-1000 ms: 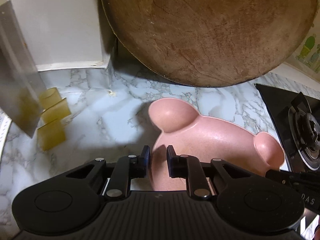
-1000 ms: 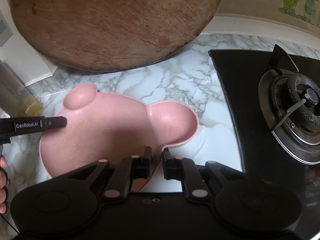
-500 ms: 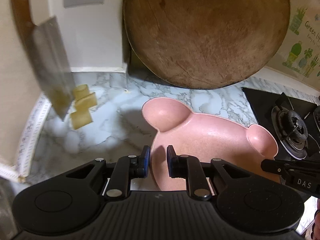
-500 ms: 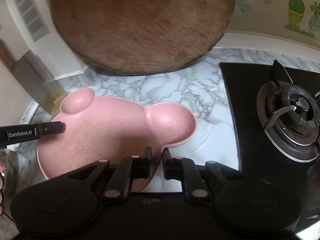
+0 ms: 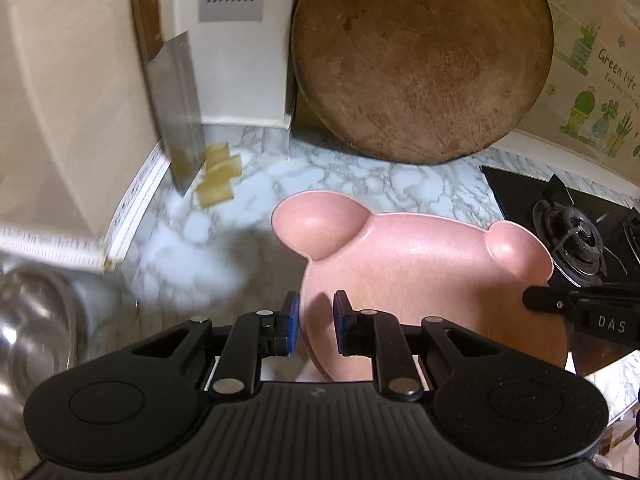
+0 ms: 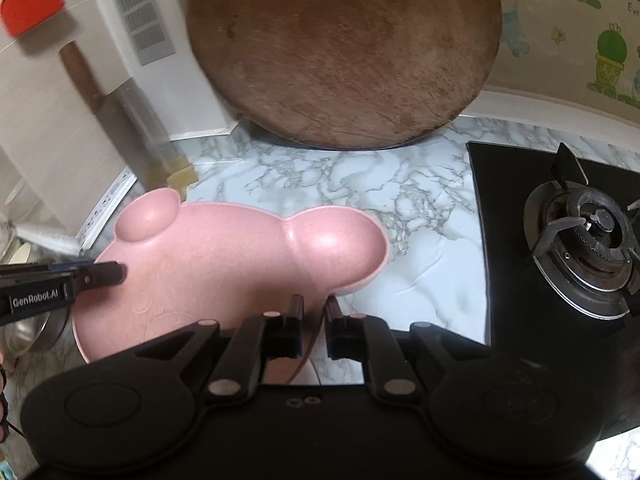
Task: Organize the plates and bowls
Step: 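Lift the pink plate with both grippers and carry it toward the plate stack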
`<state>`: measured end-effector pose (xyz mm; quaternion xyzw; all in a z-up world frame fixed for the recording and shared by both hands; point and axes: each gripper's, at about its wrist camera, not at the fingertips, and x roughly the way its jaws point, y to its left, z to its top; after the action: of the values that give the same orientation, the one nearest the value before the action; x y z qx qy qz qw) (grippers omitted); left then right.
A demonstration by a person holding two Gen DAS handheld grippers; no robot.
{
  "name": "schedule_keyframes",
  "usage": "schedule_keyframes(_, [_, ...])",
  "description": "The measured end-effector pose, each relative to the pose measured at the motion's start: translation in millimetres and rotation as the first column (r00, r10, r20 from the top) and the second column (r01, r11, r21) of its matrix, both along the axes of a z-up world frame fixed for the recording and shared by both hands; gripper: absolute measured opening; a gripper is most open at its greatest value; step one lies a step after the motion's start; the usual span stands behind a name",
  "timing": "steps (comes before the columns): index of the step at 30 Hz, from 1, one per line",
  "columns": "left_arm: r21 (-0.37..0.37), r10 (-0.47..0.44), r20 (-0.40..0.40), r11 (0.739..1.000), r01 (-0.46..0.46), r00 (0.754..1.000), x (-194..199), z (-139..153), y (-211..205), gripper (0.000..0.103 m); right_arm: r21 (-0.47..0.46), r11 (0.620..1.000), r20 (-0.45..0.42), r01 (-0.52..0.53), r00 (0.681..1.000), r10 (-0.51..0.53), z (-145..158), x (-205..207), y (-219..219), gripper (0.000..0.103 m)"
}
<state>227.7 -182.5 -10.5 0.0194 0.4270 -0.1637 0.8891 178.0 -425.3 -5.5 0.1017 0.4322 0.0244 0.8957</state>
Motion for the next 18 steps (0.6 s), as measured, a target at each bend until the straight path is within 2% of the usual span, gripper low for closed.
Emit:
schedule_keyframes(5, [-0.023,0.044,-0.022,0.999,-0.045,0.999,-24.0,-8.4,11.6,0.017,-0.009,0.999,0.002,-0.049,0.999,0.049,-2.6,-13.1,6.5,0.01])
schedule_keyframes(8, [-0.011,0.065,-0.024,0.998,-0.065,0.998,-36.6,-15.4,13.7,0.017,-0.016,0.997,0.001,-0.074,0.997,0.074,-5.9,-21.1,11.9,0.01])
schedule_keyframes(18, [0.011,0.072,-0.044,0.997,-0.072,0.996,-57.4,-35.5,15.2,0.017,-0.02,0.994,-0.024,-0.106,0.994,0.106,-29.0,-34.0,17.0,0.01])
